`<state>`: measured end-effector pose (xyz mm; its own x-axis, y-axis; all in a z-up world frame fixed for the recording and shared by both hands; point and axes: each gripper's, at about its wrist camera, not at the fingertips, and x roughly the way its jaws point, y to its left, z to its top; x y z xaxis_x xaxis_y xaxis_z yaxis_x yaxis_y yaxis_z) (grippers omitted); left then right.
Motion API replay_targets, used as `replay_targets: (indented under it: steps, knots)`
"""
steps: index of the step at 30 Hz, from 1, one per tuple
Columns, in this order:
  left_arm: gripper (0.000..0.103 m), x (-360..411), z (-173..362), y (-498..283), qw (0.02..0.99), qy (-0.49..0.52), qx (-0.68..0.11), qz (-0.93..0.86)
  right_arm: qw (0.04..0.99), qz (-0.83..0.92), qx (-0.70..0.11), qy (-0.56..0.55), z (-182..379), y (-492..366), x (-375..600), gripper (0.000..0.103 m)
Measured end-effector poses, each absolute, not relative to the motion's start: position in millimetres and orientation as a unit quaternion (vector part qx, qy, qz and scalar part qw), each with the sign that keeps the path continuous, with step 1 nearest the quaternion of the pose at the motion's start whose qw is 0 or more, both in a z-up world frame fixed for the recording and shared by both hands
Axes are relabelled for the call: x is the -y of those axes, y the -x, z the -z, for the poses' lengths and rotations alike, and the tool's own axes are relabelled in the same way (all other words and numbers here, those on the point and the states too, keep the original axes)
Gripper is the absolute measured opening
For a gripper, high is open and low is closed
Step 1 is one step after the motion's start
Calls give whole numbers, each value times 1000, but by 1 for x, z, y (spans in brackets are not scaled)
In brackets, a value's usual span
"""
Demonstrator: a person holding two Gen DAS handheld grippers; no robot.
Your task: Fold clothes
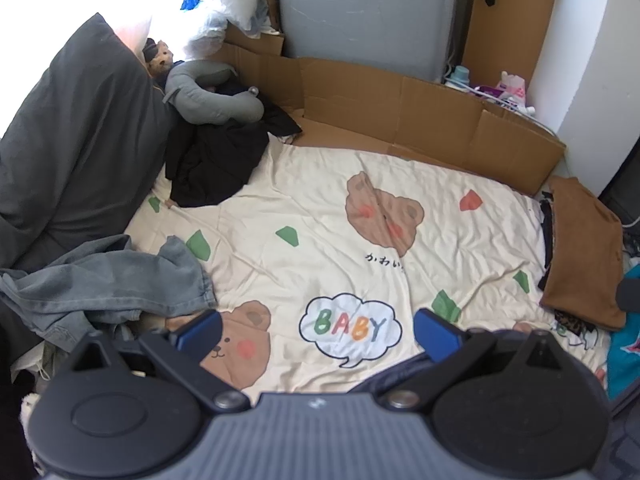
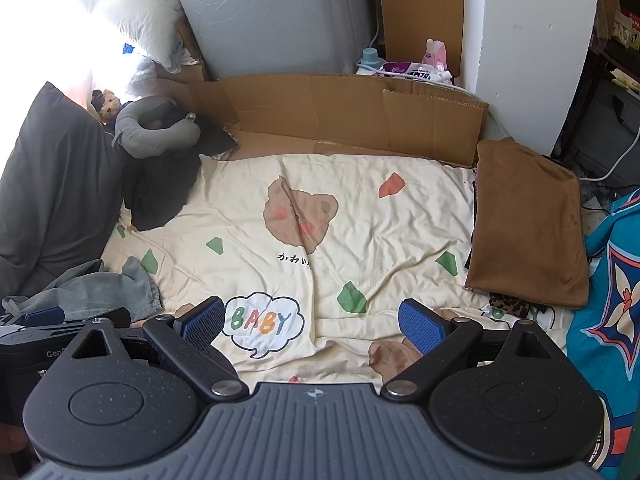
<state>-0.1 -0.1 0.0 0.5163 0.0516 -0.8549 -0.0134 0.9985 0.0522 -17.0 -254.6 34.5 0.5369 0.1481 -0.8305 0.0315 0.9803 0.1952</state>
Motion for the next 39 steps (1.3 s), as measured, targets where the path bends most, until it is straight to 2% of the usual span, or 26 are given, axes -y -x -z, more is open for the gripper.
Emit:
replay_targets:
  steps: [39]
  knots:
    - [103, 10, 3, 5, 865, -18, -501, -9, 871, -48, -483, -75, -38, 13, 247, 97]
